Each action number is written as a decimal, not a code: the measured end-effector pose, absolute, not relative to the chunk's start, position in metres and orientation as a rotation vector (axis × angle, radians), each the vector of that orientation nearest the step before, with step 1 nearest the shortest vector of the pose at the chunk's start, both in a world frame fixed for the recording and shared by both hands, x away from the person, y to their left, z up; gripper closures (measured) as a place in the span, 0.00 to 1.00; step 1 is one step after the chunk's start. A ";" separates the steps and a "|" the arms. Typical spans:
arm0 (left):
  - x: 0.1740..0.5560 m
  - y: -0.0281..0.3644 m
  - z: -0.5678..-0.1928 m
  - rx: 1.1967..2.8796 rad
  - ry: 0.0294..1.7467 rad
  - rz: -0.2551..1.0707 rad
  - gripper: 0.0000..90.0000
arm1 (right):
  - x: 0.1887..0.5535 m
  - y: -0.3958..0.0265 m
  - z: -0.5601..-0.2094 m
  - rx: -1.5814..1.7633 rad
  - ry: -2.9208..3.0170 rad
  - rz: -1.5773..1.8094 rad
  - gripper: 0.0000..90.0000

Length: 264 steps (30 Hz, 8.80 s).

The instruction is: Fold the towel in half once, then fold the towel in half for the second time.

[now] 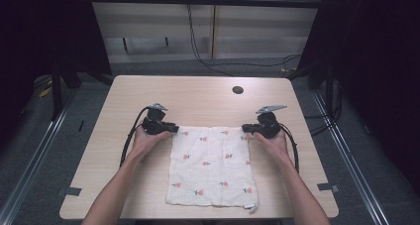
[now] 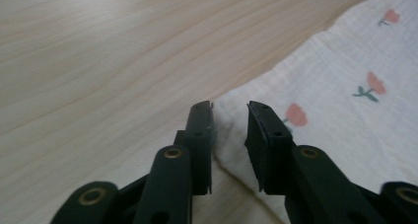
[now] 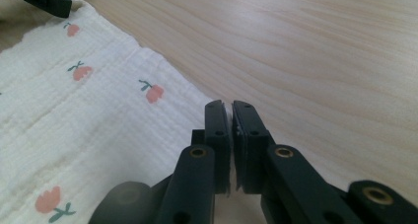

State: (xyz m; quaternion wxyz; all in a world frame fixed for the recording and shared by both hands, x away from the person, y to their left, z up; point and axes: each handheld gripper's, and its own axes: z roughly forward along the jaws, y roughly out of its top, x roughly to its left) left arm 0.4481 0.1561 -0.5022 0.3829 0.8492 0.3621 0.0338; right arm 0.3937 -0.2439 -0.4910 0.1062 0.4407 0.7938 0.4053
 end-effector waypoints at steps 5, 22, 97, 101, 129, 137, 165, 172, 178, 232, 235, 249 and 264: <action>0.449 0.154 -0.502 2.176 0.946 0.137 0.96 | 0.393 -0.244 -0.492 1.294 2.343 1.199 0.95; 0.438 0.168 -0.477 2.050 0.887 0.042 0.97 | 0.392 -0.259 -0.471 1.282 2.307 1.315 0.96; 0.334 0.191 -0.418 1.970 0.631 0.099 0.98 | 0.291 -0.268 -0.409 1.055 2.296 1.348 0.97; 0.330 0.194 -0.419 1.960 0.635 0.075 0.98 | 0.284 -0.265 -0.406 1.038 2.310 1.344 0.97; 0.293 0.193 -0.449 2.085 0.600 -0.025 0.98 | 0.240 -0.261 -0.445 1.029 2.420 1.279 0.96; 0.283 0.187 -0.462 2.132 0.589 -0.052 0.98 | 0.236 -0.267 -0.454 1.068 2.423 1.272 0.96; 0.268 0.180 -0.476 2.212 0.523 -0.079 0.86 | 0.209 -0.263 -0.480 1.055 2.538 1.184 0.84; 0.276 0.185 -0.473 2.164 0.566 -0.061 0.77 | 0.216 -0.267 -0.474 1.114 2.447 1.221 0.74; 0.295 0.181 -0.474 2.129 0.618 -0.046 0.72 | 0.246 -0.266 -0.474 1.143 2.413 1.188 0.71; 0.337 0.171 -0.482 2.110 0.836 -0.013 0.32 | 0.261 -0.189 -0.463 1.004 2.539 1.272 0.66; 0.340 0.172 -0.482 2.103 0.840 -0.012 0.35 | 0.260 -0.178 -0.463 0.981 2.569 1.288 0.66; 0.359 0.160 -0.458 2.121 0.784 0.075 0.45 | 0.260 -0.124 -0.464 0.870 2.699 1.284 0.63; 0.355 0.158 -0.471 2.113 0.801 0.047 0.42 | 0.265 -0.054 -0.480 0.766 2.798 1.266 0.55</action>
